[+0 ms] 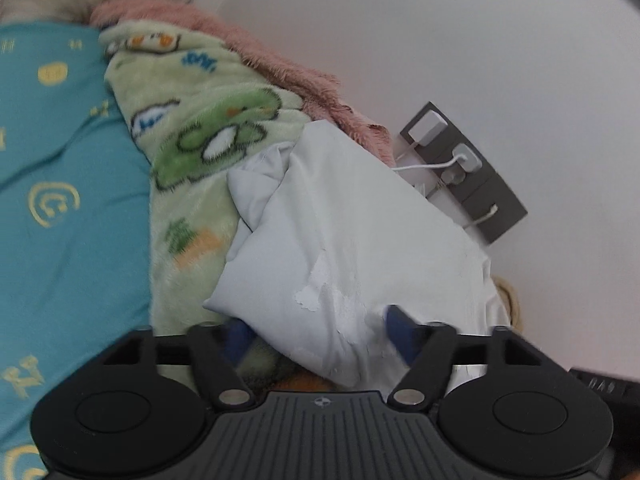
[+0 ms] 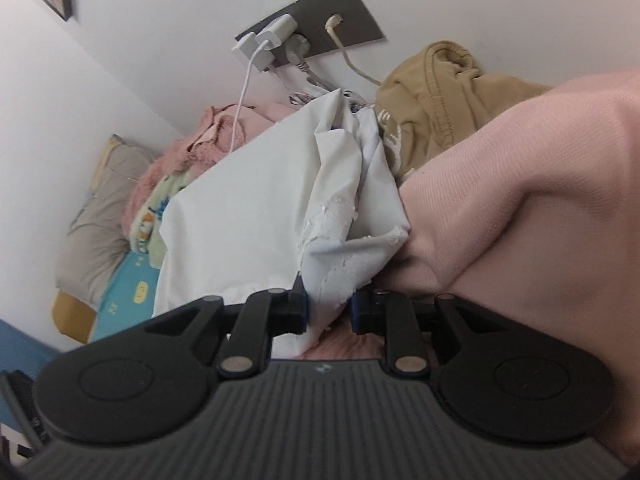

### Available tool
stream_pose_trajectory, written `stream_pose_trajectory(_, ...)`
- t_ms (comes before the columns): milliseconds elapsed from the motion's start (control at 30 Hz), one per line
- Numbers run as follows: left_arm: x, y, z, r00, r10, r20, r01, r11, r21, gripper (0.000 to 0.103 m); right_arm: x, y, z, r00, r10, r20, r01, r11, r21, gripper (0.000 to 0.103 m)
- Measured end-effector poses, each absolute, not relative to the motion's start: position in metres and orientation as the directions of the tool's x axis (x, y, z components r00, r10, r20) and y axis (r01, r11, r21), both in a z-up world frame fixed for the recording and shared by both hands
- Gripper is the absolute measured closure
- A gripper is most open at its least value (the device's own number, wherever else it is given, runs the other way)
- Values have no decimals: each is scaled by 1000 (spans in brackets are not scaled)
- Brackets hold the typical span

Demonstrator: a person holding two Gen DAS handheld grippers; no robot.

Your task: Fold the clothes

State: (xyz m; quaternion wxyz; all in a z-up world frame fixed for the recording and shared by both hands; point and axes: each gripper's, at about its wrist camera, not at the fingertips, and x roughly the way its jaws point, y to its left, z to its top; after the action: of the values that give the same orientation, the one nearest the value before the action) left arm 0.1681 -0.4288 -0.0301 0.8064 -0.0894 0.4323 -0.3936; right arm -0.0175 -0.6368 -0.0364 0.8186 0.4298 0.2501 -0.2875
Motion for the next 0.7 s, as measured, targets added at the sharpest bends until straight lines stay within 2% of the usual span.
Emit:
stream_pose_trajectory(67, 162, -428, -10, 351, -684, -639, 587, 693, -418, 15, -24, -629, -25, 700, -274, -659, 694, 478, 539, 72)
stream_pose_trajectory(100, 159, -427, 0, 370, -672, -642, 597, 701, -389, 9, -28, -623, -17, 706, -282, -650, 687, 496, 531, 54)
stream_pose_trajectory(133, 156, -427, 10, 389, -659, -644, 606, 710, -360, 5, -33, -617, -8, 711, -289, -641, 680, 515, 522, 29)
stream_pose_trajectory(167, 147, -423, 20, 412, -654, -635, 617, 713, -334, 0, -38, -611, 0, 716, -295, -632, 673, 533, 513, 20)
stream_pose_trajectory(200, 139, -418, 29, 434, -648, -625, 626, 716, -308, 0, -42, -606, 8, 722, -302, -623, 665, 551, 504, 17)
stream_pose_trajectory(367, 91, -397, 81, 503, -647, -573, 678, 707, -203, 0, -66, -576, 50, 749, -330, -575, 626, 636, 451, 18)
stream_pose_trajectory(700, -9, -327, 165, 591, -687, -423, 722, 684, -102, 0, -128, -504, 118, 812, -367, -455, 549, 744, 380, 18)
